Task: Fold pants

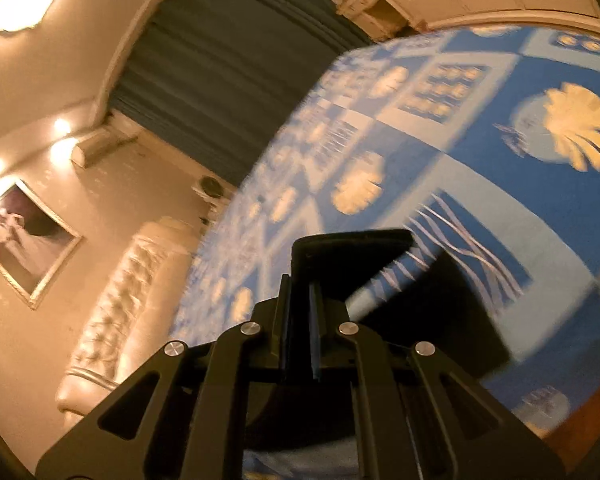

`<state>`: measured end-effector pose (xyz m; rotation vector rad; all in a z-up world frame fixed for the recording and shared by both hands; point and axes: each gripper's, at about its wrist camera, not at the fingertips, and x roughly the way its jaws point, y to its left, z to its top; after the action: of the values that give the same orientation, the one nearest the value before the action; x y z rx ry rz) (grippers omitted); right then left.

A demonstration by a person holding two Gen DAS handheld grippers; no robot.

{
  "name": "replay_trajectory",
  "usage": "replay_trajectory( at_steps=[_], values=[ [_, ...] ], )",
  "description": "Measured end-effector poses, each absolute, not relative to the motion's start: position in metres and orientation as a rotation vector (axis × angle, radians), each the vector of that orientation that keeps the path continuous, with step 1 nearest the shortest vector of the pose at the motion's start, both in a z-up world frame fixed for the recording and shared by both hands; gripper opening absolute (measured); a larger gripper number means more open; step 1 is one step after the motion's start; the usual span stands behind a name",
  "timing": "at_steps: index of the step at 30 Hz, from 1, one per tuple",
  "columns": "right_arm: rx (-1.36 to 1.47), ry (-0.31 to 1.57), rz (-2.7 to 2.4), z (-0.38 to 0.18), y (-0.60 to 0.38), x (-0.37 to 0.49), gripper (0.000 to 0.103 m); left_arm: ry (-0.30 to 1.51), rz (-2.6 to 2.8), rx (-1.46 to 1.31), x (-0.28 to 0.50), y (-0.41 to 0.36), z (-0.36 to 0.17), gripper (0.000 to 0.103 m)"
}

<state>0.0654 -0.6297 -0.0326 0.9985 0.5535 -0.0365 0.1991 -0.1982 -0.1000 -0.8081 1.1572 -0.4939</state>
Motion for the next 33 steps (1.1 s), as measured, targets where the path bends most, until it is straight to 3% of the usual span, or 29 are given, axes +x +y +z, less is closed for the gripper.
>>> replay_trajectory(
  at_steps=[7, 9, 10, 12, 16, 19, 22, 24, 26, 27, 28, 33],
  values=[
    [1.080, 0.729, -0.153, -0.109, -0.639, 0.027, 0.008, 1.139, -0.520, -0.701, 0.186, -0.209, -0.108, 0.046],
    [1.110, 0.778, -0.154, -0.124, -0.638, 0.023, 0.015, 1.149, -0.552, -0.667, 0.181, -0.214, -0.106, 0.046],
    [1.132, 0.781, -0.151, -0.130, -0.639, 0.019, 0.028, 1.154, -0.570, -0.652, 0.179, -0.216, -0.105, 0.046],
    [1.147, 0.761, -0.158, -0.131, -0.643, 0.012, 0.040, 1.158, -0.604, -0.617, 0.174, -0.219, -0.103, 0.051],
    [1.157, 0.618, -0.180, -0.107, -0.672, -0.006, 0.048, 1.222, -0.681, -0.621, 0.166, -0.225, -0.100, 0.056],
    [1.155, 0.594, -0.108, -0.099, -0.695, 0.005, 0.071, 1.275, -0.723, -0.663, 0.159, -0.228, -0.101, 0.056],
    [1.167, 0.678, -0.012, -0.114, -0.702, 0.033, 0.072, 1.253, -0.756, -0.631, 0.159, -0.229, -0.091, 0.057],
    [1.156, 0.751, 0.018, -0.127, -0.700, 0.052, 0.072, 1.210, -0.774, -0.599, 0.166, -0.225, -0.079, 0.070],
    [1.157, 0.773, 0.028, -0.133, -0.697, 0.064, 0.077, 1.150, -0.769, -0.595, 0.175, -0.212, -0.065, 0.074],
    [1.172, 0.758, 0.051, -0.132, -0.693, 0.068, 0.089, 1.122, -0.759, -0.595, 0.181, -0.203, -0.060, 0.076],
    [1.209, 0.740, 0.105, -0.135, -0.692, 0.072, 0.093, 1.098, -0.745, -0.591, 0.188, -0.194, -0.055, 0.077],
    [1.227, 0.771, 0.217, -0.138, -0.682, 0.086, 0.093, 1.004, -0.592, -0.547, 0.235, -0.132, -0.046, 0.078]
  ],
)
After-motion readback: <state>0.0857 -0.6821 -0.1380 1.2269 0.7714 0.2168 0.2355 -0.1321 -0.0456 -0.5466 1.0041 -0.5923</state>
